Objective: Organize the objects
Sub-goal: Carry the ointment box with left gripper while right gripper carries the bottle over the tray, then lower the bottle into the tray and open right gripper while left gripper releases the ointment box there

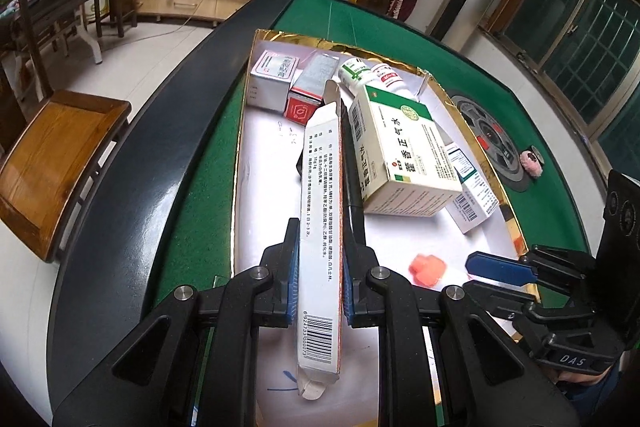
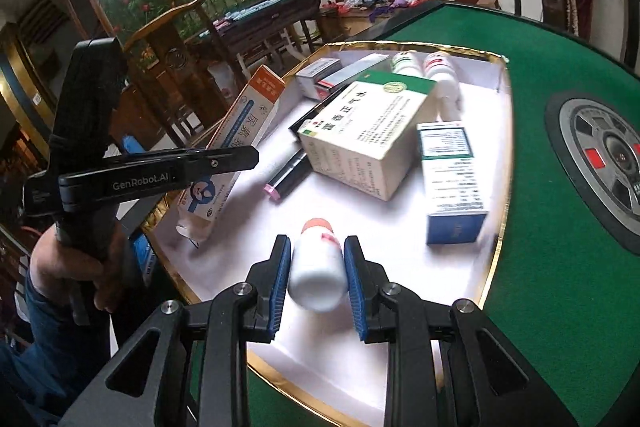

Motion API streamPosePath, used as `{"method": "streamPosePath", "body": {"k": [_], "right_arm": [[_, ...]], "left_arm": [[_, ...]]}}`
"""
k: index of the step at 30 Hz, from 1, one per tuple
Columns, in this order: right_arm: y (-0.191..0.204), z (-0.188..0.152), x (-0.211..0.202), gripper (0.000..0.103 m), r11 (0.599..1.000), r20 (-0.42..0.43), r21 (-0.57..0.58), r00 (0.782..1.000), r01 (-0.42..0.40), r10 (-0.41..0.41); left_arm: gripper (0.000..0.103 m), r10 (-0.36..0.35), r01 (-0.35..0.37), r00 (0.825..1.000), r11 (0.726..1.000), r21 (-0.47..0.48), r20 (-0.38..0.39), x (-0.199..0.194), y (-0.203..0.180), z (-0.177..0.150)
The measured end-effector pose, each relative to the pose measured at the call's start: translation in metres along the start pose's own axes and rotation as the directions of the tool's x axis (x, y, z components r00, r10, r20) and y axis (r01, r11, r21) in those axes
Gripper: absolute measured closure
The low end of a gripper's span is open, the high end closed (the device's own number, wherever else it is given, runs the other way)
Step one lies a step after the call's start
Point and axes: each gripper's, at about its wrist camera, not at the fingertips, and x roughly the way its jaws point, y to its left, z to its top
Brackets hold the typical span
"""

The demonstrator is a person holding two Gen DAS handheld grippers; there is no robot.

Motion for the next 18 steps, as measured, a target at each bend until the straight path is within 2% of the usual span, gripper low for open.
{"method": "streamPosePath", "body": {"k": [7, 12, 18], "right_arm": [[0.015, 0.006, 0.011, 0.077, 0.999, -0.022, -0.036, 1.000, -0.003, 0.002], [0.017, 0.004, 0.018, 0.077, 0.999, -0.046, -0.032, 0.998, -0.034, 0.032], [0.014, 0.005, 0.012, 0.076, 0.998, -0.021, -0.020, 0.998, -0.062, 0.062]], "left_arm": [[0.087, 0.012, -0.012, 1.000, 1.000, 0.007, -0.012, 0.002, -0.002, 0.003], [0.087, 0.033, -0.033, 0.999, 0.999, 0.016, -0.020, 0.005, -0.007, 0.005], [0.084, 0.061, -0.061, 0.998, 0.998, 0.023, -0.024, 0.007, -0.010, 0.005]]}}
